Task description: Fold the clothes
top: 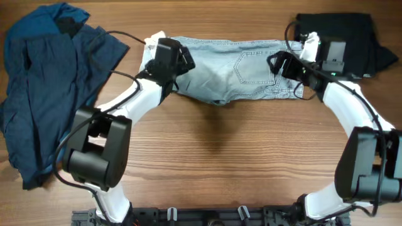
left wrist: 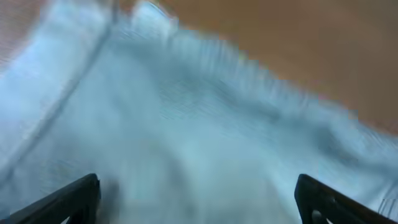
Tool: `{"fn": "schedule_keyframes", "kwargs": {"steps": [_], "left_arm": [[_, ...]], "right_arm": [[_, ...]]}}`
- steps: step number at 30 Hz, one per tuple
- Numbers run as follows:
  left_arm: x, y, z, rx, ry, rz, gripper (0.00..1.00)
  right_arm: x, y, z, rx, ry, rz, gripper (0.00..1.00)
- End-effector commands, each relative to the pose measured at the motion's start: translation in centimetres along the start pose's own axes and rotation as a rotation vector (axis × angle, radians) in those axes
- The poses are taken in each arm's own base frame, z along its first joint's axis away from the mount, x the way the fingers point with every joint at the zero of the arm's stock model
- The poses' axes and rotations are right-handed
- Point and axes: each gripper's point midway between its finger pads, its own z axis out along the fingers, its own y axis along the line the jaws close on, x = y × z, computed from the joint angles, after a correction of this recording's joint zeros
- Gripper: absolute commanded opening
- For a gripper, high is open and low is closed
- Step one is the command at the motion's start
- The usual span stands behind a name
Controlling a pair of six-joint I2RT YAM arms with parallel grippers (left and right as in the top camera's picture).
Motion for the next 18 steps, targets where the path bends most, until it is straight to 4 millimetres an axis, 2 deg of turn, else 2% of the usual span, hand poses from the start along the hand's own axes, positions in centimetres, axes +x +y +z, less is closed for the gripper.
{"fn": "schedule_keyframes", "kwargs": {"steps": [1, 4, 7, 10, 12, 14, 15, 18], "left_arm": [[2.8, 0.1, -0.7, 0.020, 0.160, 0.039, 0.99], [4.6, 1.6, -0.9, -0.035, 0.233, 0.103, 0.99], [4.5, 2.0, -0.9, -0.039, 0.236, 0.118, 0.95], [0.5, 2.5, -4.4, -0.031, 0.220, 0.062, 0.93], [-2.4, 3.4, -6.5, 0.004, 0.187, 0.004, 0.88], [-4.2, 4.8, -6.3, 0.025, 0.158, -0.022, 0.88], [-4.9, 5.5, -5.8, 0.052, 0.151, -0.012, 0.91], [-6.0, 8.3, -4.0, 0.068, 0.144, 0.032, 0.96]], "right_arm": [[1.4, 1.0, -0.7, -0.025, 0.071, -0.030, 1.00], [2.2, 2.2, -0.9, -0.095, 0.107, -0.022, 1.00], [0.7, 3.6, -1.2, -0.121, 0.082, -0.053, 1.00], [-1.4, 5.1, -3.5, -0.128, 0.062, -0.063, 0.99], [-1.3, 5.5, -4.2, -0.129, 0.069, -0.060, 1.00], [-0.3, 5.4, -4.2, -0.123, 0.109, -0.045, 0.99], [0.2, 5.3, -4.2, -0.109, 0.129, -0.037, 0.99], [1.3, 5.0, -4.3, -0.096, 0.174, -0.015, 0.99]]}}
